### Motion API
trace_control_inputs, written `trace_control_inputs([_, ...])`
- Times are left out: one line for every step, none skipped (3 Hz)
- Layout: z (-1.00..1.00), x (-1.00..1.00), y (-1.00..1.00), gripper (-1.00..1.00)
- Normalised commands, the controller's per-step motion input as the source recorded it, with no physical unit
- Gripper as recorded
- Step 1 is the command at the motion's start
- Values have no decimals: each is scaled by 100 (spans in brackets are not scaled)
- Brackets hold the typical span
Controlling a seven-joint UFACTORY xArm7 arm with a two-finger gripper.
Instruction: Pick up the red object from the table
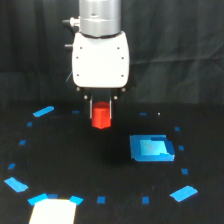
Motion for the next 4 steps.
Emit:
trace_control_inputs([32, -17, -26, -100])
trace_control_inputs([52, -12, -46, -100])
trace_control_inputs([-21, 3, 14, -100])
trace_control_inputs([-35, -17, -24, -100])
